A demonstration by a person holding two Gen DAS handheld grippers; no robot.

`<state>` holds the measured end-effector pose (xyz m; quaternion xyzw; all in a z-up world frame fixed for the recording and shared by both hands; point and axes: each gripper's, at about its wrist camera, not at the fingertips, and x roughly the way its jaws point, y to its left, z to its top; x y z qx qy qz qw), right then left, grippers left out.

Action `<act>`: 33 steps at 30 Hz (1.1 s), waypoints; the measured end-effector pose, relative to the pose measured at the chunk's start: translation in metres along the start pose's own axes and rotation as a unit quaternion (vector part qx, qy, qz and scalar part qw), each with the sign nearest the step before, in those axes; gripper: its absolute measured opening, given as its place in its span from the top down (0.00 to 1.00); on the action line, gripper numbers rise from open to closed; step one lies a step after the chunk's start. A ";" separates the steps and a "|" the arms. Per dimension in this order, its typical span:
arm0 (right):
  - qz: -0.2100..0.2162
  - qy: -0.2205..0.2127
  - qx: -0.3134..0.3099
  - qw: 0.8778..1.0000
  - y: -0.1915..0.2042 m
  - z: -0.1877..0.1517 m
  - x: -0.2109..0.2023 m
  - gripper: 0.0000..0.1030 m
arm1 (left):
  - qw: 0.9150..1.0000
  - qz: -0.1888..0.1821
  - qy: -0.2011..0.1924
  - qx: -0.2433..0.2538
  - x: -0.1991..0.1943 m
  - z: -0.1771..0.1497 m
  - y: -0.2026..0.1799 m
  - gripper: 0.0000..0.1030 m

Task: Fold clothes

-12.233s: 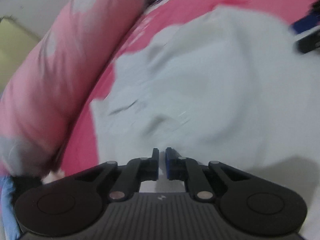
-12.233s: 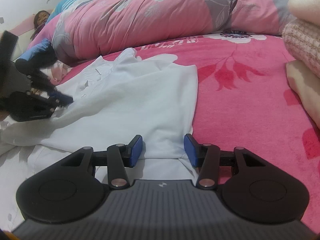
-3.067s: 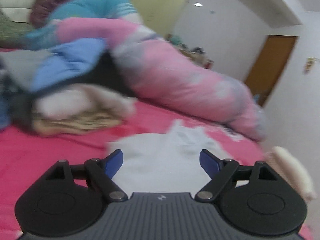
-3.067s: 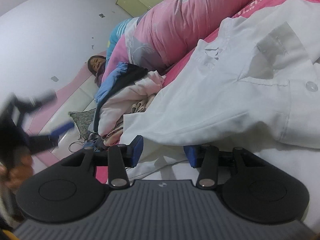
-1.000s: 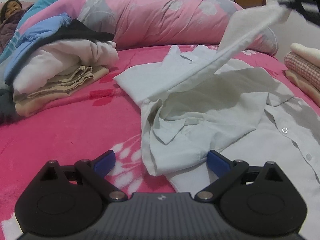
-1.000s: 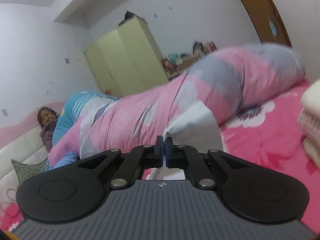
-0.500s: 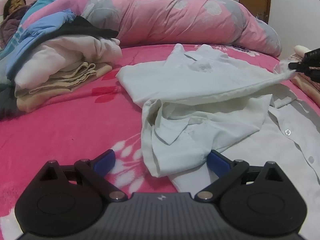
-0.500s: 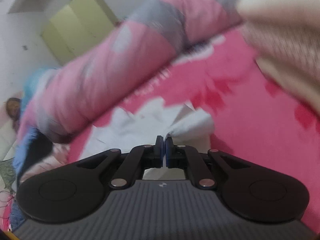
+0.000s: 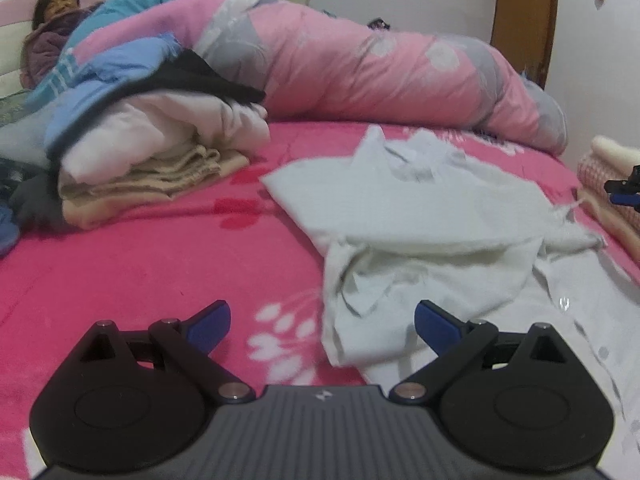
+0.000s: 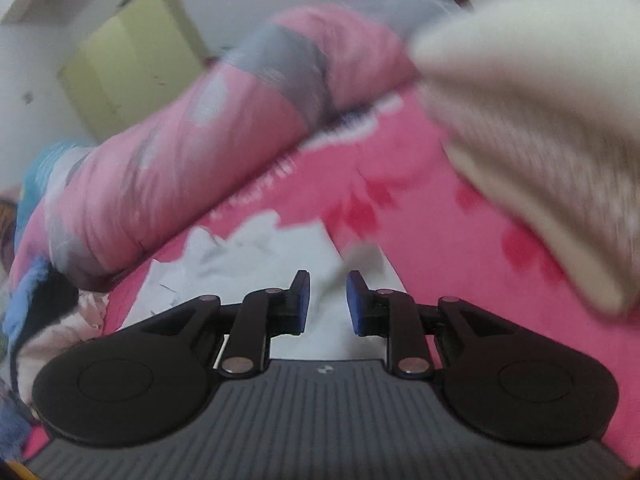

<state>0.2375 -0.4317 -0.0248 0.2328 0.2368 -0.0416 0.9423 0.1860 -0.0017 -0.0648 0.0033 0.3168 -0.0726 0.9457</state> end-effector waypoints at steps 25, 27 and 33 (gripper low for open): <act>0.064 0.116 0.058 0.990 -0.027 0.015 0.107 0.96 | 0.998 0.064 0.019 -0.016 0.051 0.024 0.013 0.05; 0.086 0.105 0.053 0.989 -0.017 0.017 0.106 0.96 | 0.997 0.067 0.026 -0.031 0.052 0.023 0.020 0.05; 0.133 0.085 0.042 0.986 0.005 0.020 0.110 0.96 | 0.995 0.083 0.025 -0.049 0.049 0.022 0.029 0.05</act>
